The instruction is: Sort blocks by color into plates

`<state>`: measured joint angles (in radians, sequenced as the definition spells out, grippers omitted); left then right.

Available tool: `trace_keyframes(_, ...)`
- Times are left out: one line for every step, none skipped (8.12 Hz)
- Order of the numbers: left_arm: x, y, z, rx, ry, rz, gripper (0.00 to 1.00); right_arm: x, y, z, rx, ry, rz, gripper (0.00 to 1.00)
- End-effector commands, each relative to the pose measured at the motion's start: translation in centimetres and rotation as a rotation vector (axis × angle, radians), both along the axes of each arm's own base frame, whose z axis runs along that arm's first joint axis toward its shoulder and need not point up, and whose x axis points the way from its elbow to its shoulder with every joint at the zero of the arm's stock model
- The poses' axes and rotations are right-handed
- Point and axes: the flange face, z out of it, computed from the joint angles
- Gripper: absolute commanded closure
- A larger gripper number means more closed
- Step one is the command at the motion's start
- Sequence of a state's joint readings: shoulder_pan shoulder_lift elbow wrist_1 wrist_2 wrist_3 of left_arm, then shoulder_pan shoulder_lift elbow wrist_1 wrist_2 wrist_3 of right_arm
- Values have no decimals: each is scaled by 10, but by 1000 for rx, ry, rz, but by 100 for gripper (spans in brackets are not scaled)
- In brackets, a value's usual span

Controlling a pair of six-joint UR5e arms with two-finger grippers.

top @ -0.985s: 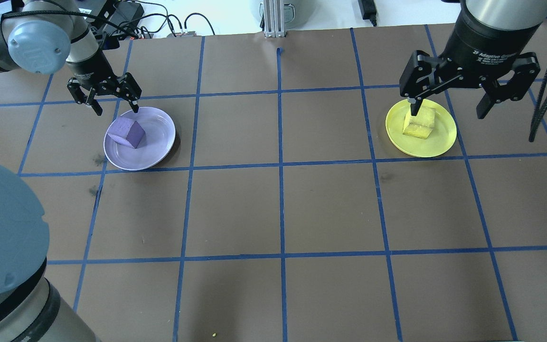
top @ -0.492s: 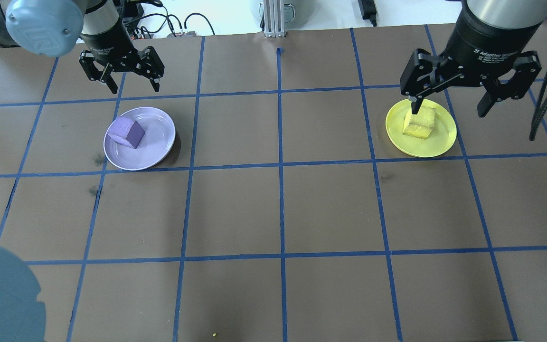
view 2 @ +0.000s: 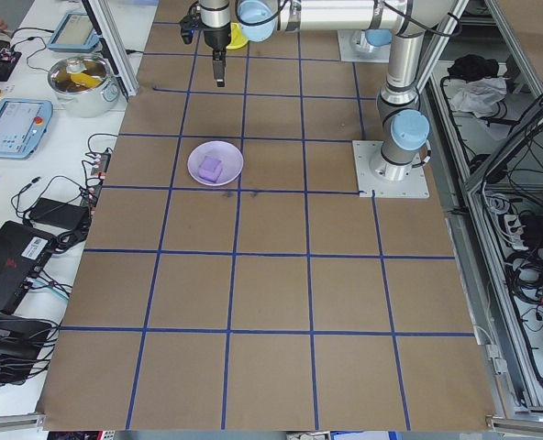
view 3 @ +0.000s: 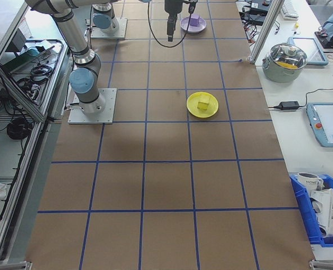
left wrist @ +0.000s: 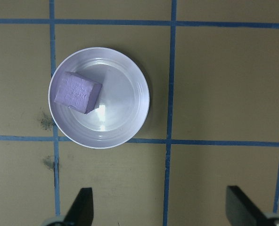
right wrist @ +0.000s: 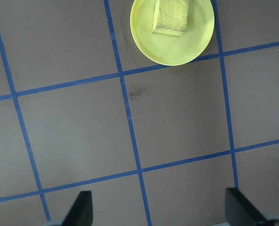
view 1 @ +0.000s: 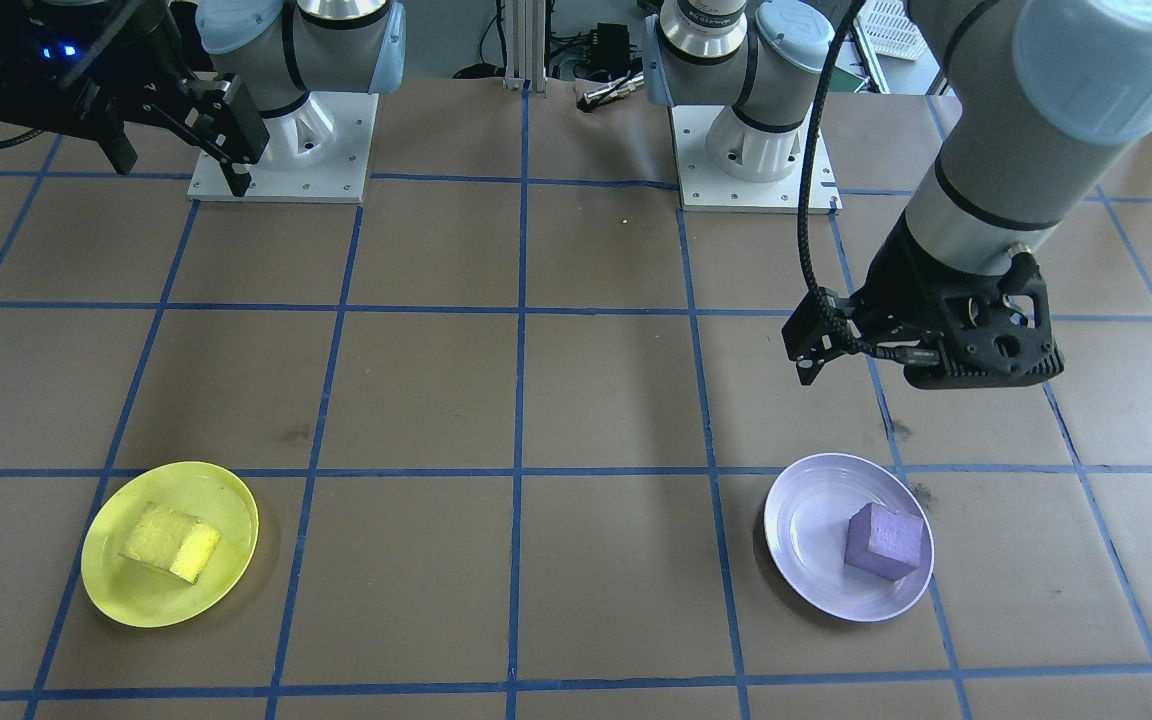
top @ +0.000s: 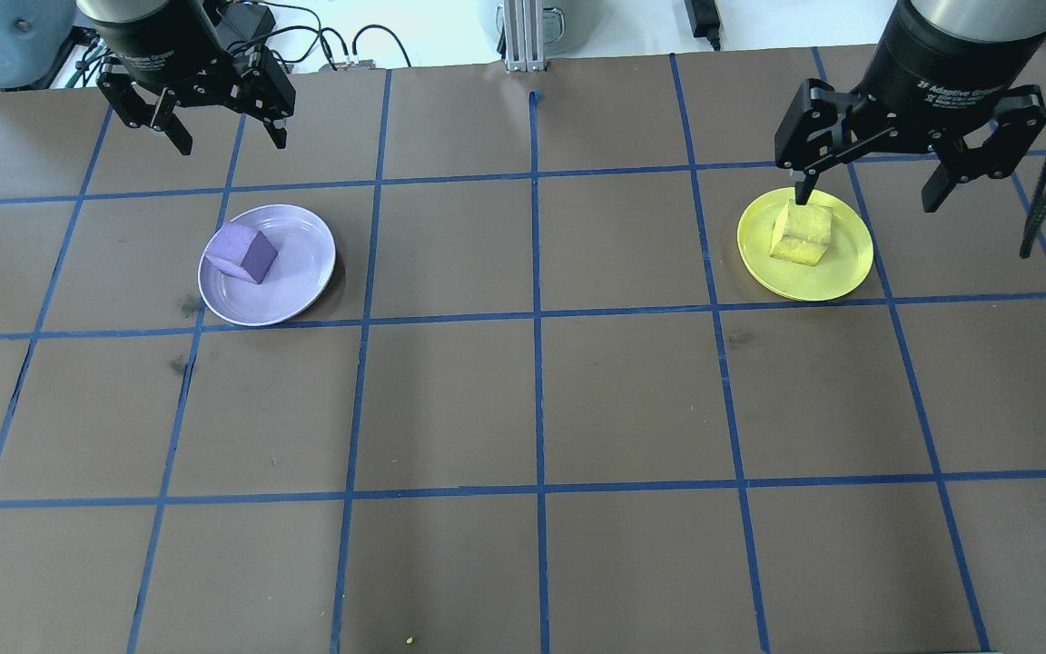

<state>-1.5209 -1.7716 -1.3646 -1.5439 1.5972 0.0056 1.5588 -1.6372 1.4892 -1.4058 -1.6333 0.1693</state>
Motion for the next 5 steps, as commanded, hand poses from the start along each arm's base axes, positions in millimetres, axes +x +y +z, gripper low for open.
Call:
trace_keyframes(-1,19,26,-39,-1,35,0,-34,-40,-12,-85,5,-30,0)
trace_keyframes(-2,18,24,-35,2,34,0,-55,-64,-30,-83,9,6,0)
trace_keyframes(-2,16,20,-29,-1,34,0,-64,-81,-43,-99,6,11,0)
trace_keyframes(-3,15,19,-27,5,34,0,-70,-110,-73,-99,5,19,0)
trace_keyframes(-3,15,19,-29,8,34,0,-73,-136,-94,-146,11,30,0)
